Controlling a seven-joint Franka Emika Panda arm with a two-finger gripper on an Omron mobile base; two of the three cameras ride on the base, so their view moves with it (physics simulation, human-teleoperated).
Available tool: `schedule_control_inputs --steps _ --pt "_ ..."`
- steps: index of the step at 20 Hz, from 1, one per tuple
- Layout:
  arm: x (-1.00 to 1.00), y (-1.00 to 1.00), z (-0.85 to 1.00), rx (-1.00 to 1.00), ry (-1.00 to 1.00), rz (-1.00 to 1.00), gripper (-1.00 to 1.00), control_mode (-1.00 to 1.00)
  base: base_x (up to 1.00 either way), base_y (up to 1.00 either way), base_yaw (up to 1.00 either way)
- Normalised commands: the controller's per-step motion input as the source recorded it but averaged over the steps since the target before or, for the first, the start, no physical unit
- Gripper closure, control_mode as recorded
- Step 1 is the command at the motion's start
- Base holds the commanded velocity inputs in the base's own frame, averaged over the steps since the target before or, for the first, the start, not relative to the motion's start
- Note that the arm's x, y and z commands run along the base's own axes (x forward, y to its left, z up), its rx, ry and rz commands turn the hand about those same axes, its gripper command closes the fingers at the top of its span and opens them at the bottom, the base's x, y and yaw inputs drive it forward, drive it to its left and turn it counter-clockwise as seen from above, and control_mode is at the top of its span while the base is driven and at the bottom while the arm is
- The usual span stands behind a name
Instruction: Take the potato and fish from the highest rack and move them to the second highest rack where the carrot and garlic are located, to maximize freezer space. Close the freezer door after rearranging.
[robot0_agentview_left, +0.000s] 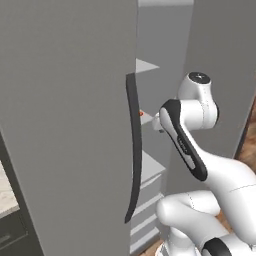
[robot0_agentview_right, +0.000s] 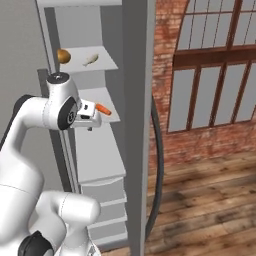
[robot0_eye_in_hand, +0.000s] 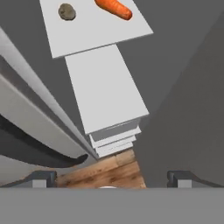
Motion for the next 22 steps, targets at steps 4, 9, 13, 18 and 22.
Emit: schedule_control_inputs --steps 4,9,13,18,22 --pt "0.0 0.0 0.0 0.0 0.0 0.0 -1.0 1.0 0.68 -0.01 -0.01" --pt "0.0 0.0 0.0 0.0 0.0 0.0 -1.0 1.0 0.67 -0.32 0.05" --pt "0.0 0.0 0.0 0.0 0.0 0.0 -1.0 1.0 0.51 -0.38 0.19" --pt "0.0 0.0 0.0 0.0 0.0 0.0 -1.0 1.0 0.33 -0.13 0.11" --pt "0.29 -0.1 0.03 0.02 0.0 0.05 -1.0 -1.0 0.0 0.0 0.0"
